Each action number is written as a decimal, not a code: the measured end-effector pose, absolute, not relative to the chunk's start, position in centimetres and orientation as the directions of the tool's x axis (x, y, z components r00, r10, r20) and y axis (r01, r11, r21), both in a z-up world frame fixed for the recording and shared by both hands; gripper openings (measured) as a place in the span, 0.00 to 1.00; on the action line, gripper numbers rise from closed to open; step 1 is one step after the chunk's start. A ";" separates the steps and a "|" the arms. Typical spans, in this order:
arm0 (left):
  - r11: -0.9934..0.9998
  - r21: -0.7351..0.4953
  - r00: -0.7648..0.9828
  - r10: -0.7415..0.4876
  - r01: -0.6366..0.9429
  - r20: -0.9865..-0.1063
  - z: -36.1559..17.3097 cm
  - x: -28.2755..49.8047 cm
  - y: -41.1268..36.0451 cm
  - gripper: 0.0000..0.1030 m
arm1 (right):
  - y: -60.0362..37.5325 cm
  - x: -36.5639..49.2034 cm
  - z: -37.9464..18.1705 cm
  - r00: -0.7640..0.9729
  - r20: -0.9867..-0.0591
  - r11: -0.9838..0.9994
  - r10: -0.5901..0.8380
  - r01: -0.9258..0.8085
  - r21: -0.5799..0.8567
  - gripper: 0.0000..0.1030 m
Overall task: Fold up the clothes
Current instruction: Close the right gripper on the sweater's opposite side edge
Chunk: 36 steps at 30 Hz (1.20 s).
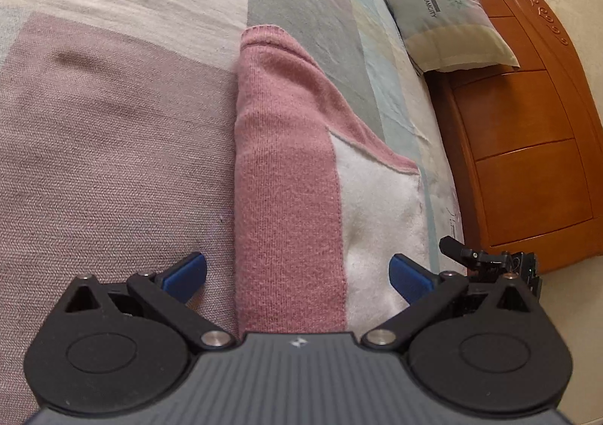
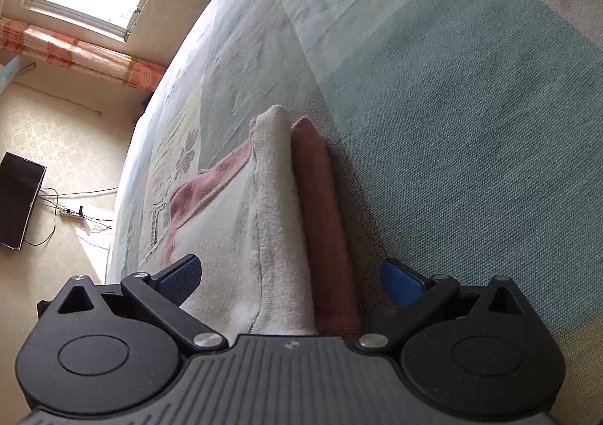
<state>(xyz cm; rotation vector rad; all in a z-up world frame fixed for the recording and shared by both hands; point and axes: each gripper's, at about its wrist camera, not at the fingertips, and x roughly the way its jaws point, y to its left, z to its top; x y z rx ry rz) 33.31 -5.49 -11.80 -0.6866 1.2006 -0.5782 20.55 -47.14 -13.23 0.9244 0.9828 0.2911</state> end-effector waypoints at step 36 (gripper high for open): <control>0.558 -0.829 0.169 -0.822 0.042 -0.544 -13.7 37.8 -8.7 0.99 | -46.4 23.7 -13.3 0.392 -0.458 0.481 0.798 0.044 0.876 1.00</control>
